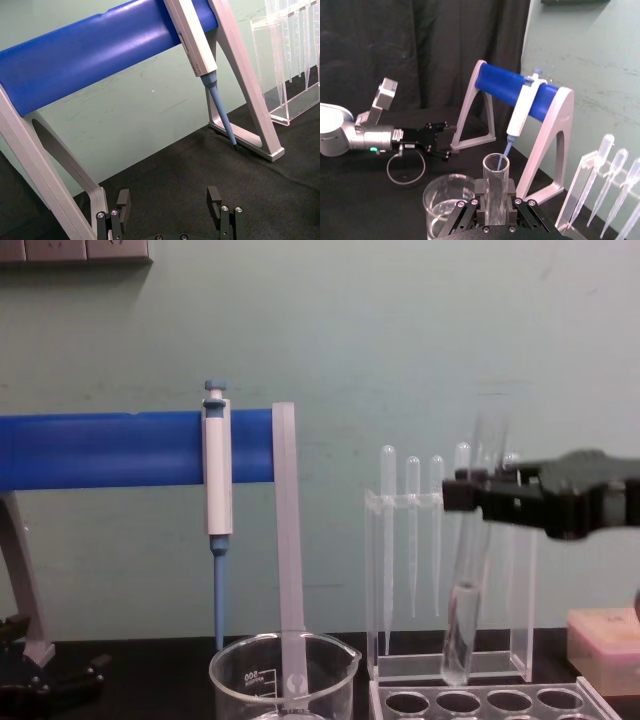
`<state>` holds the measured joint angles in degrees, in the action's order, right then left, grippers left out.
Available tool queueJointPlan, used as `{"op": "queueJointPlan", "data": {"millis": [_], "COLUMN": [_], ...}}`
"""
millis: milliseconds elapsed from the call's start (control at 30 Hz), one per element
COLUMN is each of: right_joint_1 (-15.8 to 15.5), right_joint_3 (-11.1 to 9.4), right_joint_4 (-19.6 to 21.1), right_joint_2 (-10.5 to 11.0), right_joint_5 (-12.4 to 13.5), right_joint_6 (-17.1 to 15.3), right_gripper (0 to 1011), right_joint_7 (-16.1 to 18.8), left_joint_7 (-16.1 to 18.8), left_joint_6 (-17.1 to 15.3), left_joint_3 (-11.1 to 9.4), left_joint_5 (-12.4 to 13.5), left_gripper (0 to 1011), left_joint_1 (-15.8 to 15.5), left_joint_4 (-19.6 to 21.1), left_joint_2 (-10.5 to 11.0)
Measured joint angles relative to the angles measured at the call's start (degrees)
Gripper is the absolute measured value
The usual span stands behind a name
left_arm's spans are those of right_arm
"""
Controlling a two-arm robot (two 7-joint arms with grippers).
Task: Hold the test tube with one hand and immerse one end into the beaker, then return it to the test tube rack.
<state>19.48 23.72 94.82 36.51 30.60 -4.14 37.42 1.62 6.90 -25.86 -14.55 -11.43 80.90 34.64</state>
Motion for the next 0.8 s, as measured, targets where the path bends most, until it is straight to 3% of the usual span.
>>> {"op": "queueJointPlan", "data": {"millis": [233,433,800], "right_joint_1": [5.83,10.14,17.91], "right_joint_3": [1.36,2.99,8.60], "right_joint_4": [-0.67,-1.90,-5.62], "right_joint_2": [-0.76,-2.08,-6.36], "right_joint_5": [2.59,3.30,3.07], "right_joint_6": [-4.76,-6.85,-8.39], "right_gripper": [225,225,225], "right_joint_7": [1.10,1.83,3.71], "left_joint_7": [0.00,0.00,0.00], "left_joint_6": [0.00,0.00,0.00], "left_joint_3": [0.00,0.00,0.00], "left_joint_5": [0.00,0.00,0.00], "left_gripper": [1000,1000,1000], "left_joint_1": [0.00,0.00,0.00], "left_joint_4": [0.00,0.00,0.00], "left_joint_2": [0.00,0.00,0.00]}}
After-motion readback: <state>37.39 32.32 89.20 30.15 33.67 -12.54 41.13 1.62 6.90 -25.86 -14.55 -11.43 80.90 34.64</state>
